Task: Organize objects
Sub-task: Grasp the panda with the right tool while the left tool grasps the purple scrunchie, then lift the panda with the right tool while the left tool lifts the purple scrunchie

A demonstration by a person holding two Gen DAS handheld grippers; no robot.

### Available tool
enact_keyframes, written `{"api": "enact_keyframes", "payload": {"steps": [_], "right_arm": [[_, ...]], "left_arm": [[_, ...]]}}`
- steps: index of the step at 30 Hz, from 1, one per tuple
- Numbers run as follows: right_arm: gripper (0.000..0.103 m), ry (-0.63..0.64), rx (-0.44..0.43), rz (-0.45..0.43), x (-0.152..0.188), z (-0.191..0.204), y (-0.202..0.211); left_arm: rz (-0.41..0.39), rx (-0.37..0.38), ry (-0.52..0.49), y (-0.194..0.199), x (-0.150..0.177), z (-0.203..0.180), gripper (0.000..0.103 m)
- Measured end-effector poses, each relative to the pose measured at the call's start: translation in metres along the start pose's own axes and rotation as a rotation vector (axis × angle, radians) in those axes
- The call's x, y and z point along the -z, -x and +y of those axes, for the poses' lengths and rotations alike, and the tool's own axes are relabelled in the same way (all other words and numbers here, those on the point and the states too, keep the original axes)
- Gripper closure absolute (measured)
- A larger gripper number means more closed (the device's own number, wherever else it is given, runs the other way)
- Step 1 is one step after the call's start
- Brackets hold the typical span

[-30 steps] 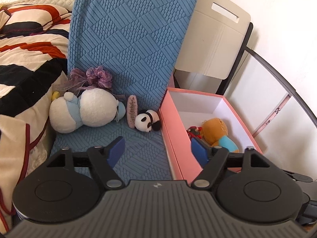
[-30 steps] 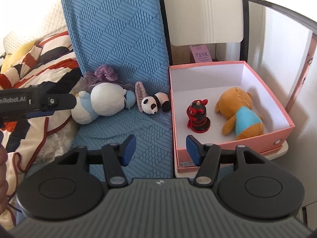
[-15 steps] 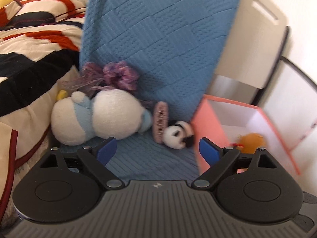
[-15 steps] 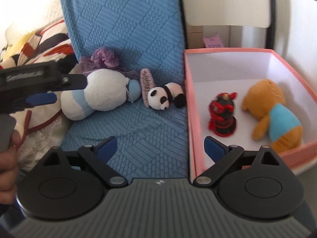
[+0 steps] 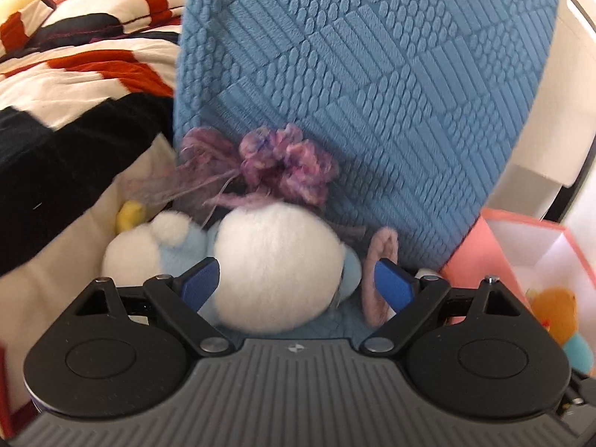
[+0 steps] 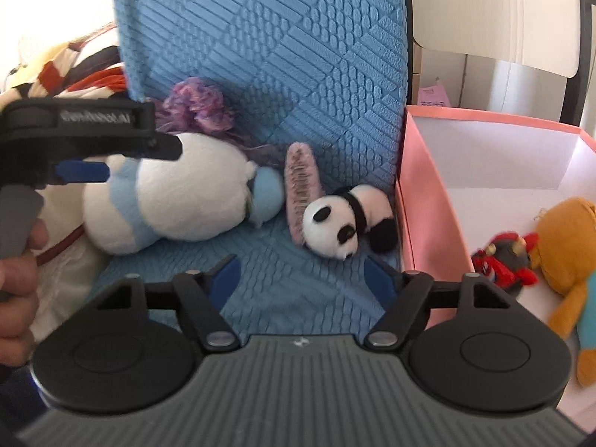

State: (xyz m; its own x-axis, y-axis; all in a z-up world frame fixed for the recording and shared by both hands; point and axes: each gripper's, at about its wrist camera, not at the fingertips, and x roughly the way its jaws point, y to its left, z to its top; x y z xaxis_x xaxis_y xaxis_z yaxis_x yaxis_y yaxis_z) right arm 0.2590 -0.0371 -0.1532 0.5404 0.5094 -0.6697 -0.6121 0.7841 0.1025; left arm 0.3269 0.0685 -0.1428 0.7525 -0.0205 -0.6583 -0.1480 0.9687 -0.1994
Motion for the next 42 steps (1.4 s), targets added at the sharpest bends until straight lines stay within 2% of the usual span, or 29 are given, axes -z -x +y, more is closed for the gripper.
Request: {"api": "enact_keyframes", "payload": {"steps": [5, 10, 13, 16, 20, 24, 25, 29, 33, 36, 42], "right_arm": [[0.043, 0.012, 0.050, 0.009, -0.017, -0.001, -0.035], [0.045, 0.011, 0.069, 0.028, -0.030, -0.004, -0.064], [0.046, 0.008, 0.067, 0.043, -0.035, -0.004, -0.076], [0.047, 0.015, 0.071, 0.052, -0.038, -0.003, -0.084], [0.047, 0.000, 0.092, 0.083, -0.039, -0.005, -0.093], [0.047, -0.022, 0.110, 0.111, -0.038, -0.009, -0.098], [0.047, -0.029, 0.110, 0.110, -0.038, -0.010, -0.098], [0.047, -0.059, 0.119, 0.113, -0.039, -0.017, -0.097], [0.054, -0.074, 0.113, 0.111, -0.039, -0.019, -0.091], [0.056, -0.054, 0.118, 0.103, -0.038, -0.016, -0.086], [0.057, -0.038, 0.101, 0.062, -0.039, -0.014, -0.062]], "left_arm": [[-0.015, 0.031, -0.012, -0.025, -0.022, -0.007, 0.011], [-0.017, 0.040, 0.018, -0.053, -0.041, -0.006, 0.013], [-0.018, 0.053, 0.031, -0.066, -0.051, -0.004, 0.021], [-0.028, 0.030, 0.039, -0.078, -0.060, 0.000, 0.026], [0.009, 0.060, 0.106, -0.096, -0.065, 0.011, 0.035], [0.031, 0.066, 0.122, -0.110, -0.067, 0.013, 0.046], [0.030, 0.060, 0.123, -0.112, -0.067, 0.012, 0.047], [0.012, 0.034, 0.103, -0.116, -0.069, 0.010, 0.065], [-0.010, 0.038, 0.110, -0.112, -0.070, 0.009, 0.080], [-0.023, 0.064, 0.095, -0.104, -0.069, 0.003, 0.086], [-0.061, 0.120, 0.073, -0.075, -0.064, -0.008, 0.087]]}}
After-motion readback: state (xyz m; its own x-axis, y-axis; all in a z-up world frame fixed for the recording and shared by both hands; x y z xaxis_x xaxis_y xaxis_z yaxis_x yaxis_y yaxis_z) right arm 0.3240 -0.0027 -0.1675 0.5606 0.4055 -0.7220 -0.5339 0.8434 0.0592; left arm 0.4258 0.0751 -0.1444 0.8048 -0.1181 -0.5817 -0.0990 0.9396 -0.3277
